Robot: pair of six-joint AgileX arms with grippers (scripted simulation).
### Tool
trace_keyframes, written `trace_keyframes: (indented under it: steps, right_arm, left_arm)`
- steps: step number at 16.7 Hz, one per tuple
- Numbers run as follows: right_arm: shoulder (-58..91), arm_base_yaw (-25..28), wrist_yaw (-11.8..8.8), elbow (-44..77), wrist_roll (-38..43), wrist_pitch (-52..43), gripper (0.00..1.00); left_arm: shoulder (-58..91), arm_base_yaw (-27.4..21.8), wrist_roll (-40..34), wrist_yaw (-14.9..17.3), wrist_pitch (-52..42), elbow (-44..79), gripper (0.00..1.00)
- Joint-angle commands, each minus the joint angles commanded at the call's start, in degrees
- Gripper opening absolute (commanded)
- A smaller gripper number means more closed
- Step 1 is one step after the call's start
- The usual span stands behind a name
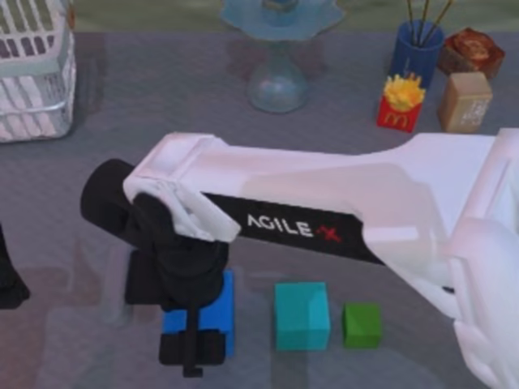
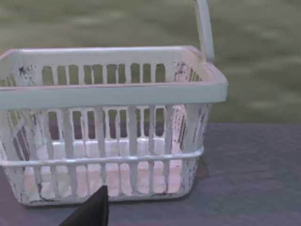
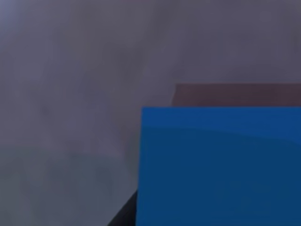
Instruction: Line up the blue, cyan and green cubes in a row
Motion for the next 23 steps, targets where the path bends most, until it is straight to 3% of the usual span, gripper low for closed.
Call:
trace_keyframes:
  steps: [9,19,23]
  right_arm:
    - [0.0,0.0,0.0,0.0,0.0,0.0,0.98]
    - [-0.03,-0.05,-0.01,0.2,-0.06,-0.2,1.0]
    - [-0.64,0.25,-0.08,6.22,-0.15,-6.79,1.0]
  left_arm:
    - [0.0,0.0,0.0,0.0,0.0,0.0,1.0]
    - [0.0,0.0,0.0,0.0,0.0,0.0,1.0]
    - [0.0,0.0,0.0,0.0,0.0,0.0,1.0]
